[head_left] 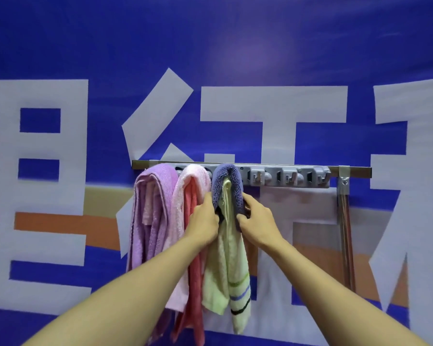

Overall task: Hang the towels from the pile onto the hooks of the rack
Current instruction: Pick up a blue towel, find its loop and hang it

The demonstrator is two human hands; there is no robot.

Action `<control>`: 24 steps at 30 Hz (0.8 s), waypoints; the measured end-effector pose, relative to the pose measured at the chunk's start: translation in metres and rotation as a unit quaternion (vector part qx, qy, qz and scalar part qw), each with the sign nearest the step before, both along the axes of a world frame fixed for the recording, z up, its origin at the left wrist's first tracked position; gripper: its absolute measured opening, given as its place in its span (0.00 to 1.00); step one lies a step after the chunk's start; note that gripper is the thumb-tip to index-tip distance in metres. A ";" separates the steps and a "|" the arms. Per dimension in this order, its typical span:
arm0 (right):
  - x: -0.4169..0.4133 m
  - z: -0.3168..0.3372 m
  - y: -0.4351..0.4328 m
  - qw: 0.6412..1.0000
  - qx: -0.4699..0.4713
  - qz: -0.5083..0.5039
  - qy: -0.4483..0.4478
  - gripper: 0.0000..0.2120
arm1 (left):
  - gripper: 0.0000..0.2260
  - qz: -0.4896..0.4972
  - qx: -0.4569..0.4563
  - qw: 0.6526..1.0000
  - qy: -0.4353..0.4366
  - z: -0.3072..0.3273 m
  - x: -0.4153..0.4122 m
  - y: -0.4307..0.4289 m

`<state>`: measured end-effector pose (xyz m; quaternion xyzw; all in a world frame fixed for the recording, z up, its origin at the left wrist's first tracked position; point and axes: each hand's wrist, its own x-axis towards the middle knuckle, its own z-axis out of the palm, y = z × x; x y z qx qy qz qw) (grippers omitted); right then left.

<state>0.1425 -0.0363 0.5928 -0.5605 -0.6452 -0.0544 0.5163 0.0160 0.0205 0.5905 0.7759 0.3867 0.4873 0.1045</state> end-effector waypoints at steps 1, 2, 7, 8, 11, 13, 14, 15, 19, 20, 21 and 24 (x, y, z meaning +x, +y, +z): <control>0.001 -0.001 -0.003 1.000 -0.013 -0.003 -0.007 0.25 | 0.16 -0.001 0.001 1.000 0.002 0.000 -0.004 -0.003; 0.001 -0.002 -0.007 0.999 -0.027 -0.006 -0.019 0.25 | 0.16 -0.002 0.007 1.000 -0.003 0.000 -0.010 -0.007; 0.001 -0.006 -0.035 0.996 -0.068 -0.040 -0.046 0.23 | 0.23 -0.010 0.014 1.000 -0.023 -0.007 -0.042 -0.041; 0.001 -0.004 -0.040 0.995 -0.074 -0.050 -0.053 0.22 | 0.23 -0.013 0.001 1.000 -0.022 -0.009 -0.048 -0.046; -0.004 -0.002 -0.064 0.990 -0.097 -0.061 -0.087 0.20 | 0.21 -0.018 -0.042 0.999 -0.021 -0.017 -0.067 -0.065; -0.008 -0.003 -0.087 0.986 -0.105 -0.068 -0.111 0.19 | 0.19 -0.024 -0.060 0.998 -0.014 -0.024 -0.079 -0.082; -0.010 -0.004 -0.096 0.985 -0.103 -0.071 -0.122 0.18 | 0.18 -0.032 -0.067 0.997 -0.009 -0.026 -0.084 -0.089; -0.012 -0.007 -0.109 0.983 -0.103 -0.074 -0.130 0.17 | 0.17 -0.043 -0.075 0.996 -0.004 -0.031 -0.088 -0.101; -0.018 -0.025 -0.156 0.980 -0.131 -0.065 -0.137 0.11 | 0.14 -0.085 -0.102 0.990 0.040 -0.049 -0.095 -0.142; -0.019 -0.032 -0.165 0.979 -0.144 -0.061 -0.132 0.10 | 0.13 -0.100 -0.112 0.987 0.056 -0.056 -0.094 -0.150; -0.019 -0.046 -0.176 0.978 -0.159 -0.056 -0.126 0.09 | 0.13 -0.118 -0.127 0.982 0.074 -0.069 -0.092 -0.160; -0.012 -0.093 -0.191 0.969 -0.223 -0.032 -0.102 0.08 | 0.12 -0.159 -0.148 0.966 0.144 -0.109 -0.080 -0.180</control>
